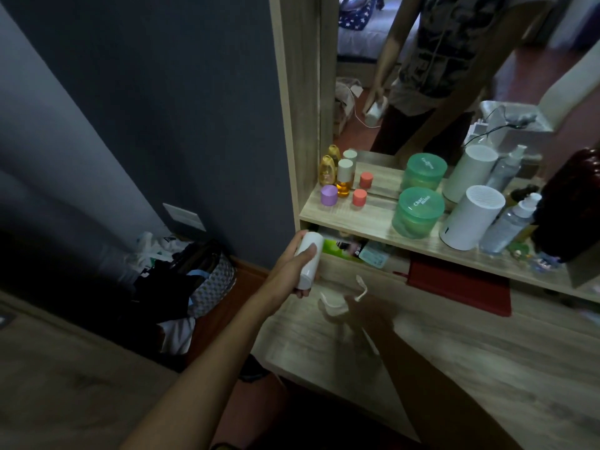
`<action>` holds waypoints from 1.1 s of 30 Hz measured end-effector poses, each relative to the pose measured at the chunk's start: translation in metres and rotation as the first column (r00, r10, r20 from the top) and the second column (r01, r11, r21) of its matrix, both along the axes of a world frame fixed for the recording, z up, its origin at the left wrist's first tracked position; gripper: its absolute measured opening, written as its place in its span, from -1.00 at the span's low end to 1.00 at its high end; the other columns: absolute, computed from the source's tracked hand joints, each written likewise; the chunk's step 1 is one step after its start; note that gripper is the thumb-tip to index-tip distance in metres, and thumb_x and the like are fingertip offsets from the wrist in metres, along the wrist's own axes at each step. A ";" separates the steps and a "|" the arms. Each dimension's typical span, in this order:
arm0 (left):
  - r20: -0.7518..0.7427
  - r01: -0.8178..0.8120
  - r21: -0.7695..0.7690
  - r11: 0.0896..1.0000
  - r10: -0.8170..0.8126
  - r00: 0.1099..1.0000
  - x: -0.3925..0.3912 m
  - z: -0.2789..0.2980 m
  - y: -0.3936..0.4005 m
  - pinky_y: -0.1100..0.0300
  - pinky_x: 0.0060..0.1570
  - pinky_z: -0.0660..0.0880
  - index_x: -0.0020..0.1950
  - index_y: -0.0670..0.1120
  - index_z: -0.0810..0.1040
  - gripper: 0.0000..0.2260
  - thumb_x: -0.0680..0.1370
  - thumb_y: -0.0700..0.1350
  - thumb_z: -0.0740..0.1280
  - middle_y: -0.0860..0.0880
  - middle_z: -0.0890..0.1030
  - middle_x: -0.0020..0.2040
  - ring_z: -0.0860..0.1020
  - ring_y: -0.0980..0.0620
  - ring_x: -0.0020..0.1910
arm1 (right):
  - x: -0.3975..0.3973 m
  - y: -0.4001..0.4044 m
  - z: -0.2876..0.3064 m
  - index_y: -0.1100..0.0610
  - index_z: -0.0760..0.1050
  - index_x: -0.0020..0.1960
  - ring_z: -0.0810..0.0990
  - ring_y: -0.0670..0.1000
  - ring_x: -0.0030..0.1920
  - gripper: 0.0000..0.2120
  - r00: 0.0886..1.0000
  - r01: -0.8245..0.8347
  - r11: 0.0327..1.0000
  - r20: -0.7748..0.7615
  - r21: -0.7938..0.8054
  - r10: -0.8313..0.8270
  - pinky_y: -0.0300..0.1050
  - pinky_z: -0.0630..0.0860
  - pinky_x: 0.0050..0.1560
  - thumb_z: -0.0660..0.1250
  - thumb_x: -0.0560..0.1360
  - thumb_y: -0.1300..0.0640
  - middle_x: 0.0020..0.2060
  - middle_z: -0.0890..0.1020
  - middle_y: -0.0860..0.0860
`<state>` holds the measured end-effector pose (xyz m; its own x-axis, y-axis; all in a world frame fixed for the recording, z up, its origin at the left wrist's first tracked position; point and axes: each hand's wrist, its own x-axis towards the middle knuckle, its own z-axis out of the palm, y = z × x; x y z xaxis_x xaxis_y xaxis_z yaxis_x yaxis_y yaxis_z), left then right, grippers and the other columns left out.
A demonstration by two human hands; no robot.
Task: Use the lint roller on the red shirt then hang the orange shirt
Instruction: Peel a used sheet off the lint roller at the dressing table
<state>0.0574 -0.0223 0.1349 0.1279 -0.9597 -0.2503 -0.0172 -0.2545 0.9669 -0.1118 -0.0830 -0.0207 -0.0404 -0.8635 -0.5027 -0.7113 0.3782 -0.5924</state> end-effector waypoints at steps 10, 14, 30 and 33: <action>-0.108 -0.177 -0.002 0.984 0.176 0.978 0.002 -0.005 -0.009 0.31 -0.60 0.40 0.29 0.13 0.34 -0.76 0.68 -0.02 -0.02 -0.12 0.48 -0.04 0.50 -0.06 -0.31 | -0.001 0.035 0.080 0.10 0.47 -0.30 0.53 0.04 -0.37 -0.68 0.983 0.067 0.962 0.181 -0.265 -0.019 -0.10 0.41 -0.32 0.23 0.56 -0.02 -0.42 0.53 0.03; -0.173 -0.153 0.089 0.984 0.167 0.971 -0.015 -0.007 -0.013 0.20 -0.36 0.49 0.26 0.16 0.42 -0.74 0.66 0.08 0.02 -0.09 0.49 -0.04 0.51 0.01 -0.27 | 0.001 0.045 0.131 0.03 0.37 -0.34 0.46 -0.01 -0.43 -0.73 0.994 0.039 0.858 0.111 -0.513 0.022 -0.18 0.25 -0.43 0.26 0.52 0.02 -0.48 0.46 -0.06; -0.503 -0.098 -0.092 0.991 0.039 0.863 -0.059 0.012 -0.021 0.25 -0.40 0.55 0.37 0.03 0.33 -0.71 0.65 -0.11 0.06 -0.19 0.46 0.19 0.61 0.11 -0.34 | -0.014 0.040 0.164 0.09 0.33 -0.25 0.58 0.20 -0.30 -0.67 0.982 -0.066 0.699 -0.170 -0.712 -0.080 -0.10 0.26 -0.33 -0.03 0.46 -0.12 -0.37 0.58 0.13; -0.502 -0.108 -0.090 0.990 0.048 0.864 -0.060 0.009 -0.021 0.24 -0.39 0.55 0.40 0.02 0.31 -0.69 0.65 -0.11 0.07 -0.18 0.46 0.18 0.61 0.09 -0.32 | -0.014 0.040 0.165 0.14 0.42 -0.15 0.61 0.20 -0.21 -0.63 0.969 -0.133 0.717 -0.243 -0.684 -0.052 -0.06 0.35 -0.28 -0.02 0.51 -0.10 -0.27 0.63 0.15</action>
